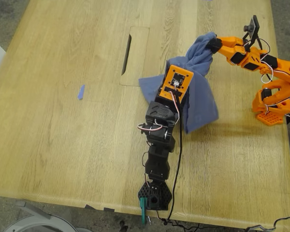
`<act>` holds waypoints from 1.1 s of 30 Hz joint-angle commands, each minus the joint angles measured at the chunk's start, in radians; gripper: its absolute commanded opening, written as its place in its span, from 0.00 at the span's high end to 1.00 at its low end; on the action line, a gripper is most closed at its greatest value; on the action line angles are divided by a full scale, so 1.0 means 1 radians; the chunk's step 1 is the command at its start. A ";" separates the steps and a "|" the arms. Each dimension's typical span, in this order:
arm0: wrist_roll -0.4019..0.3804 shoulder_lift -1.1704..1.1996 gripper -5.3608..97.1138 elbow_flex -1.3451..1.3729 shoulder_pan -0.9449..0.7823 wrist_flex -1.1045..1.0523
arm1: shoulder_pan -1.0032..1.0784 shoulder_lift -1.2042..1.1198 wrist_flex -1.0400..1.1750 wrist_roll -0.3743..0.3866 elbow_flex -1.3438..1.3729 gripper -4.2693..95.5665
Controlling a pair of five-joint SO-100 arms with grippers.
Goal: Fold a T-shirt
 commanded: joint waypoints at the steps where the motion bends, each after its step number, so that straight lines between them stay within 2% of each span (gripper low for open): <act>1: 0.005 0.124 0.95 -0.043 -0.008 -0.101 | 0.000 0.046 -0.015 0.002 -0.104 0.95; 12: -0.021 0.192 0.95 -0.044 0.012 -0.169 | -0.023 0.044 0.069 -0.005 -0.235 0.96; 23: -0.098 0.218 0.95 -0.044 0.114 -0.218 | -0.164 0.000 0.219 -0.018 -0.426 0.96; 33: -0.126 0.265 0.95 -0.044 0.236 -0.206 | -0.235 0.025 0.368 -0.021 -0.523 0.96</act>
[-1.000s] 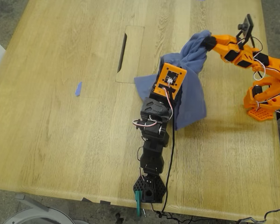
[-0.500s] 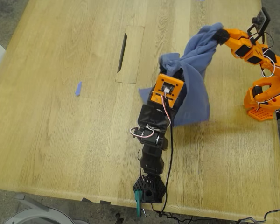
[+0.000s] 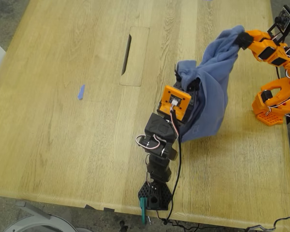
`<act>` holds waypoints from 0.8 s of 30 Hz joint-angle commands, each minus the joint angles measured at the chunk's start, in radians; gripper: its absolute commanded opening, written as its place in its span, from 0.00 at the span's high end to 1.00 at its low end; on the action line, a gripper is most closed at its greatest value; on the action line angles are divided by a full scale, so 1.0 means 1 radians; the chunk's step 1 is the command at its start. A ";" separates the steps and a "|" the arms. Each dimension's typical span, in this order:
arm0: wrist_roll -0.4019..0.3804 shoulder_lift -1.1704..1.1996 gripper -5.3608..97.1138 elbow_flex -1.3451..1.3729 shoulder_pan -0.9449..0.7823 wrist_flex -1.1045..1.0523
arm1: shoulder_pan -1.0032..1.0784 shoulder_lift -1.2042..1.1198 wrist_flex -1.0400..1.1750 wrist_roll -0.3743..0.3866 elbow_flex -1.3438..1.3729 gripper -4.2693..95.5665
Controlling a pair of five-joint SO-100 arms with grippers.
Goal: Fold a T-shirt
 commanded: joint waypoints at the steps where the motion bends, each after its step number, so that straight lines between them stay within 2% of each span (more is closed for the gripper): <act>1: -0.017 0.114 0.95 -0.043 0.038 -0.055 | -0.014 0.035 0.060 -0.011 -0.109 0.96; 5: -0.017 0.141 0.95 -0.035 0.103 -0.031 | -0.051 0.037 0.161 -0.018 -0.173 0.96; 14: 0.032 0.141 0.95 0.020 0.425 0.054 | -0.201 0.051 0.298 -0.074 -0.210 0.95; 18: 0.057 0.140 0.95 0.023 0.448 0.040 | -0.127 0.043 0.270 -0.071 -0.242 0.95; 24: 0.087 0.132 0.95 0.025 0.529 0.038 | -0.138 0.032 0.253 -0.086 -0.268 0.94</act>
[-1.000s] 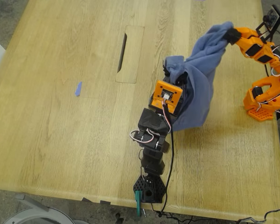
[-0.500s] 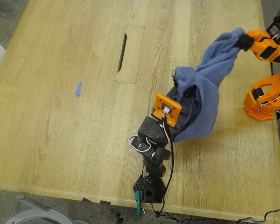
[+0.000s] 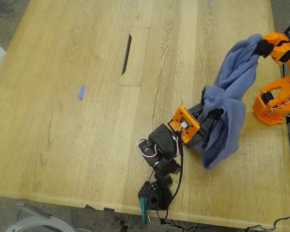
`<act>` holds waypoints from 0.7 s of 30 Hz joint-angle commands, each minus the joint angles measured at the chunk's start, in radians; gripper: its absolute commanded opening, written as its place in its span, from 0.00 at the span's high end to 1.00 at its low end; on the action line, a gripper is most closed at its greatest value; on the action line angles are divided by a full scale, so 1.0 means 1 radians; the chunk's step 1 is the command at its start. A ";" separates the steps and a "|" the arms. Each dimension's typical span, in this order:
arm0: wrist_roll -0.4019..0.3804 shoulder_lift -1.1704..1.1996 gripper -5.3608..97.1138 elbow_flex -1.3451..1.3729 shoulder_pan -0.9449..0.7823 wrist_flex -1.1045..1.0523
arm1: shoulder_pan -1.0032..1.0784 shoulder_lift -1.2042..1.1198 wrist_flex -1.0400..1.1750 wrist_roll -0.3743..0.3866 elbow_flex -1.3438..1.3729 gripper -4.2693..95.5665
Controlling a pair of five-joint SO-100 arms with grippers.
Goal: Fold a T-shirt
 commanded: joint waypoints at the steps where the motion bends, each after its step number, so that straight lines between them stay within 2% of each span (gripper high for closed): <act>1: 0.017 0.046 0.95 0.003 0.083 -0.023 | -0.009 0.009 -0.028 -0.015 -0.060 0.94; 12: 0.020 0.025 0.95 0.011 0.276 0.077 | -0.084 0.014 0.081 -0.031 -0.100 0.93; 21: -0.055 0.046 0.95 -0.005 0.287 0.252 | -0.089 0.098 0.190 -0.015 -0.014 0.94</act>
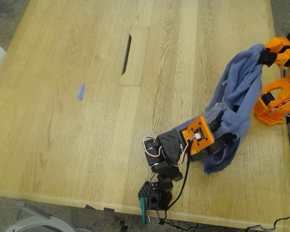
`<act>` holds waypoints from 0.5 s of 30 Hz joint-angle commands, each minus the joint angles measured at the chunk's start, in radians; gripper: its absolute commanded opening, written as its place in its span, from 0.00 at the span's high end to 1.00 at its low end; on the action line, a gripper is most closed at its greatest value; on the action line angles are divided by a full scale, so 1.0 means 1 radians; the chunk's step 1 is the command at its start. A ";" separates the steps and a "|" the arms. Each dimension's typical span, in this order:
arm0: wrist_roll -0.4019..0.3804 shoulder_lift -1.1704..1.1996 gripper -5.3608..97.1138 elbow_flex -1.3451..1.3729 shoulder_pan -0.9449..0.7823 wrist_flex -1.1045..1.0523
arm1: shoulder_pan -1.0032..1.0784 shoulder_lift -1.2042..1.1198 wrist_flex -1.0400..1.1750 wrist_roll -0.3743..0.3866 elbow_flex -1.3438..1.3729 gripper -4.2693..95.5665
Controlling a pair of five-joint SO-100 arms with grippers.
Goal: Fold a T-shirt
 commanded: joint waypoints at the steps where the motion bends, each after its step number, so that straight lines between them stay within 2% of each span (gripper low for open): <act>1: -0.043 0.054 0.95 -0.014 -0.012 0.043 | -0.003 0.066 0.015 0.009 0.014 0.94; 5: -0.078 0.123 0.95 0.103 -0.058 0.051 | 0.005 0.127 0.054 0.023 0.084 0.94; 10: -0.164 0.443 0.95 0.644 -0.120 0.035 | 0.005 0.190 0.066 0.044 0.181 0.94; 15: -0.170 0.551 0.95 0.867 -0.195 0.029 | 0.020 0.267 0.124 0.072 0.285 0.95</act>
